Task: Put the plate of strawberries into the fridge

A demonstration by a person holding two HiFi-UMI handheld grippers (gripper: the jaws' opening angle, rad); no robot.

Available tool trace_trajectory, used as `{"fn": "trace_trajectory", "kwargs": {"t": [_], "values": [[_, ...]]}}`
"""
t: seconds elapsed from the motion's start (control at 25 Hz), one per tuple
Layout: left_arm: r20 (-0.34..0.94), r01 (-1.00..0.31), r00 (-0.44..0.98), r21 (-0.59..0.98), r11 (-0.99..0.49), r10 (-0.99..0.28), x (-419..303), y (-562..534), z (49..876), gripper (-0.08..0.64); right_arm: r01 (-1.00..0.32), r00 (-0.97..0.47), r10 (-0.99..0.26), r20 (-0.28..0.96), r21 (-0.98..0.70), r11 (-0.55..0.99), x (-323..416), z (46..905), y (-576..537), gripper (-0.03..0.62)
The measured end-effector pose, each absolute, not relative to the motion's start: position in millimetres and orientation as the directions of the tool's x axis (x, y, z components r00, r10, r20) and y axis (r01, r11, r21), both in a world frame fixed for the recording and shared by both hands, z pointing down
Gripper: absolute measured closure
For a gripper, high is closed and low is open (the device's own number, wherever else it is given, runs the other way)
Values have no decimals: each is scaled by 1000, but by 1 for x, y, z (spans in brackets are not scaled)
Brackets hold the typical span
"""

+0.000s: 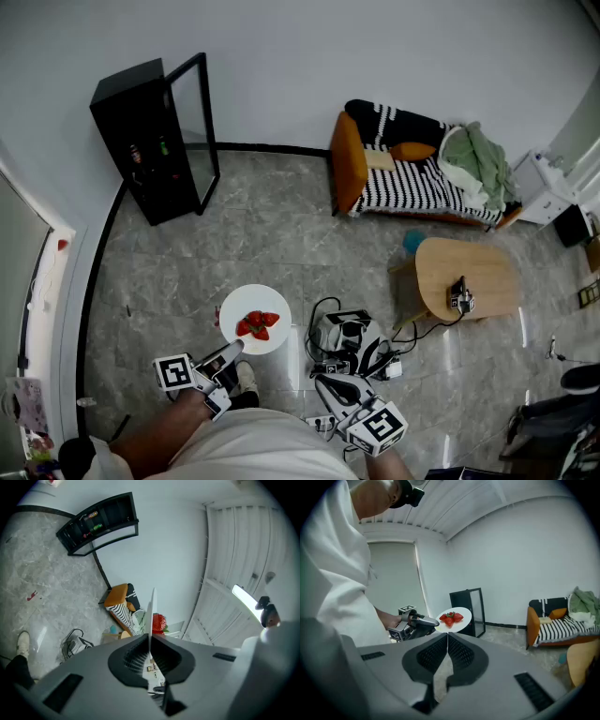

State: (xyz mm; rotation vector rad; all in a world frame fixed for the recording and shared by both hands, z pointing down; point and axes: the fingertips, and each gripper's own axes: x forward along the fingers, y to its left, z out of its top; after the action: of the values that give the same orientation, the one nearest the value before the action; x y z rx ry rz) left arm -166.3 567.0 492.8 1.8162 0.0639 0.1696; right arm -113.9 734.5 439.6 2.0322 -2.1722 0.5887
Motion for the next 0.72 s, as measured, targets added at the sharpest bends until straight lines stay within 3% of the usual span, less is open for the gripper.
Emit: {"fn": "trace_trajectory", "kwargs": {"t": [0.12, 0.4, 0.56, 0.72], "values": [[19, -3, 994, 989, -148, 104, -155, 523, 482, 537, -981, -120, -926, 358, -186, 56, -110, 437, 679, 572], [22, -18, 1000, 973, -228, 16, -164, 415, 484, 537, -969, -224, -906, 358, -178, 169, -95, 436, 557, 572], [-5, -4, 996, 995, -98, -92, -166, 367, 485, 537, -951, -299, -893, 336, -181, 250, -88, 429, 494, 571], [27, -55, 984, 986, -157, -174, -161, 315, 496, 537, -932, -358, -871, 336, -184, 312, -66, 435, 440, 569]]}}
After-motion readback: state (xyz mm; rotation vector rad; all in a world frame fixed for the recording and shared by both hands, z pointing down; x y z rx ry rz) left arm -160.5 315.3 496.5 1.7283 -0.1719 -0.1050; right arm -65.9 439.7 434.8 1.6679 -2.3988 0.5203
